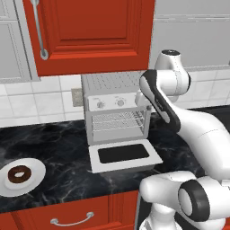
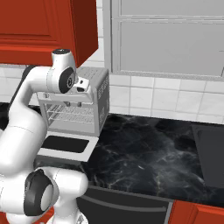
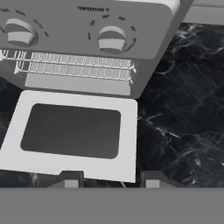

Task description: Pick up the bagel from the plate, place it on the toaster oven rack, close the door, and set the timer.

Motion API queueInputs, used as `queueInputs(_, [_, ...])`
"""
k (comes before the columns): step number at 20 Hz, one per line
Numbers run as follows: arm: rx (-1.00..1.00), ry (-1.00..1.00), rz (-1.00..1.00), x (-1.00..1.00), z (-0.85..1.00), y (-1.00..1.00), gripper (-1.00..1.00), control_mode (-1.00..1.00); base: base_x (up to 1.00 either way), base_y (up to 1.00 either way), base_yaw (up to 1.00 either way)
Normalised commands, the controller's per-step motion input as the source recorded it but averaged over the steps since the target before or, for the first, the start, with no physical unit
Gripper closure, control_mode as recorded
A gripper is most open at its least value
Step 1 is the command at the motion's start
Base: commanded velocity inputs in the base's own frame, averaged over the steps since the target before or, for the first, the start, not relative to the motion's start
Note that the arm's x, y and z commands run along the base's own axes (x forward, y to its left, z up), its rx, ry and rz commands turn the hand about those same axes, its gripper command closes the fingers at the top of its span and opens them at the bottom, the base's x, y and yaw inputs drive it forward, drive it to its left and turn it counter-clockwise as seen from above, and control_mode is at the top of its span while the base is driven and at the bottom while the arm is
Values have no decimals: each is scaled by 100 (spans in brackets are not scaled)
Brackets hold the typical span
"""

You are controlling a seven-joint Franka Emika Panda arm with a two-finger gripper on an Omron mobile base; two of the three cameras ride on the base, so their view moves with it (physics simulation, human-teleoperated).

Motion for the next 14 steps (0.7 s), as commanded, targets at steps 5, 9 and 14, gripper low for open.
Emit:
queueInputs(5, [0,0,0,-10,-2,5,-100,-100,0,0,0])
queueInputs(9, [-1,-8,0,-28,0,23,-100,-100,0,0,0])
queueInputs(14, [-1,-13,0,-27,0,31,-100,-100,0,0,0])
